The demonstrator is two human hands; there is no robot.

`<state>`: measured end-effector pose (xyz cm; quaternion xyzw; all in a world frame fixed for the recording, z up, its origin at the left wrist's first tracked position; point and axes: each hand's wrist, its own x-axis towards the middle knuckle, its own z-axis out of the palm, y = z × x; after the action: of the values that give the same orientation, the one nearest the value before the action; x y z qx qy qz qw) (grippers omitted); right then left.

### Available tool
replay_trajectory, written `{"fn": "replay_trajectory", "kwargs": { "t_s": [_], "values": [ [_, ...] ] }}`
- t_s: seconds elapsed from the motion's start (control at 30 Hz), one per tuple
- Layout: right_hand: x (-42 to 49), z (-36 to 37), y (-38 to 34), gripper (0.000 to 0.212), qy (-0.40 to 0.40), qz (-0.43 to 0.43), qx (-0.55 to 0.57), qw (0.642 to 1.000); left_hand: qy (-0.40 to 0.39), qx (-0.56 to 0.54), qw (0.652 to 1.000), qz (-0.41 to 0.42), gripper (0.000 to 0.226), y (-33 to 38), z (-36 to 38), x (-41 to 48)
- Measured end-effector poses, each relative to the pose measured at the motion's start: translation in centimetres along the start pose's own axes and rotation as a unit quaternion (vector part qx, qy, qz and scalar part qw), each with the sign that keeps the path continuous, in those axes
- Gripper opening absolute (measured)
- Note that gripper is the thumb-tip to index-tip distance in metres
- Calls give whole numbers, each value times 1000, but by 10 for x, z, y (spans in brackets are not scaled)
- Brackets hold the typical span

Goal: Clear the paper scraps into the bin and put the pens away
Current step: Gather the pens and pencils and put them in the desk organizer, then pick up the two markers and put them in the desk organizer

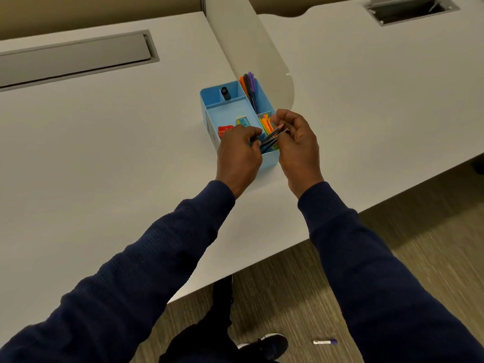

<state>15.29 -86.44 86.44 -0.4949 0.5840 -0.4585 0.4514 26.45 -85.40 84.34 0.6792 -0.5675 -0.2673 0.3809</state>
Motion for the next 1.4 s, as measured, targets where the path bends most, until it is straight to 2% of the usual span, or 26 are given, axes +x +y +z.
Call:
{"fn": "replay_trajectory", "kwargs": {
  "t_s": [0.13,0.43,0.6,0.83,1.0,1.17,1.4],
  "values": [
    [-7,-9,5,40,39,-25,-53,998,-6,-12,1000,5,25,-2,0,-3],
    [-31,-43,13,35,96,-8,-49,994,-4,-26,997,76,30,20,5,-26],
    [-70,-83,23,31,130,-2,-39,991,-27,-26,992,118,25,44,23,-56],
    [-168,-155,48,28,204,22,-40,978,-133,-30,974,180,24,74,70,-144],
    [-276,-216,85,25,275,85,-57,956,-243,13,944,225,21,83,104,-241],
    [-402,-279,130,20,377,145,-86,911,-338,53,907,245,23,84,141,-339],
    [-522,-351,191,19,470,259,-50,842,-435,110,859,248,26,88,207,-445]
  ]
}}
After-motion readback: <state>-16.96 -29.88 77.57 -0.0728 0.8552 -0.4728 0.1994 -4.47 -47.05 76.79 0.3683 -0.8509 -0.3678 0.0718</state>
